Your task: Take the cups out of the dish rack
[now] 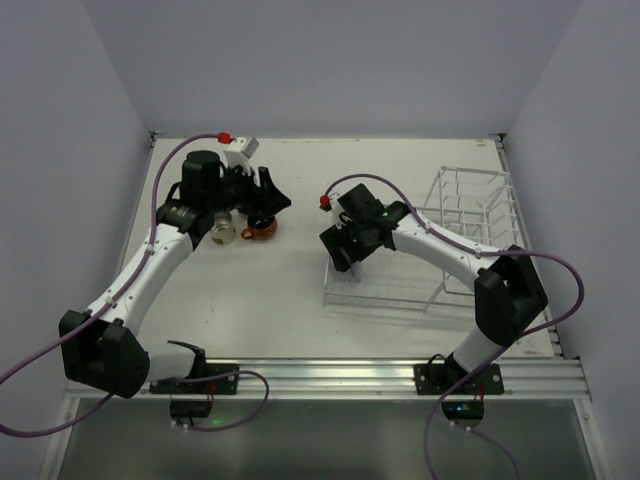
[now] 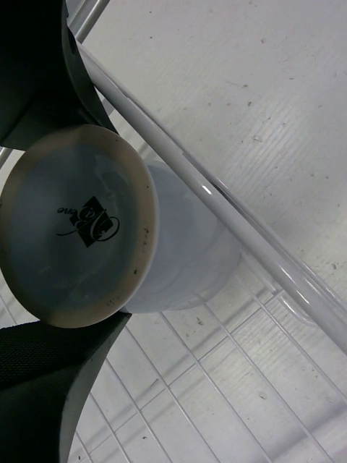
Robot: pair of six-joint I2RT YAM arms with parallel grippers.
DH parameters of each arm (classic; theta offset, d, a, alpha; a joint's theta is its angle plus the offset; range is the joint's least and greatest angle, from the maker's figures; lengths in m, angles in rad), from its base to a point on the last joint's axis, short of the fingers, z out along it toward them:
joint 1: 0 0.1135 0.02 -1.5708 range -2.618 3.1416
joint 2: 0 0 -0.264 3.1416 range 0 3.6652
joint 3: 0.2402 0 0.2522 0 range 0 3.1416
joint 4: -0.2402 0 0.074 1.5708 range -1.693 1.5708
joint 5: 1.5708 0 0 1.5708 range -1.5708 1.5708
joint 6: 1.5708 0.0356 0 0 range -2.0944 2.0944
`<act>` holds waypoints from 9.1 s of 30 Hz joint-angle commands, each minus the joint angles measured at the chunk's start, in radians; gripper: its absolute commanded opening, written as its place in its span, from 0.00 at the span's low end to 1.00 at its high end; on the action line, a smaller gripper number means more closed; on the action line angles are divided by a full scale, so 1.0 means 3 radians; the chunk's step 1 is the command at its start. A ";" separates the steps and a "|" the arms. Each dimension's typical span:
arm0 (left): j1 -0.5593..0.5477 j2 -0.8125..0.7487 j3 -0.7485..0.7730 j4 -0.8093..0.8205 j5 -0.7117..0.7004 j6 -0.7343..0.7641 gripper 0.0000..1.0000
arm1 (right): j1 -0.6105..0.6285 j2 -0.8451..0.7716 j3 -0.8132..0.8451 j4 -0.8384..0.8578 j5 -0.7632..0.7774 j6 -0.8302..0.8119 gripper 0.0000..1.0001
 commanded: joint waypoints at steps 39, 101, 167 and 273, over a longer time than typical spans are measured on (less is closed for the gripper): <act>-0.0007 -0.0080 -0.0033 0.0246 0.0270 -0.0152 0.66 | -0.0015 -0.0911 -0.0330 0.0331 0.0264 0.0733 0.00; -0.0625 0.0467 -0.1046 0.4709 0.1713 -0.3281 0.67 | -0.0900 -0.2195 -0.0391 0.1630 -0.0559 0.2754 0.00; -0.1076 0.1121 -0.0795 0.5595 0.0460 -0.4774 0.43 | -0.0905 -0.2445 -0.1220 0.2878 -0.0861 0.2887 0.00; -0.0088 -0.0162 -0.0453 0.1177 -0.0644 -0.0444 0.00 | -0.0905 -0.3585 -0.1373 0.1032 0.0341 0.1971 0.99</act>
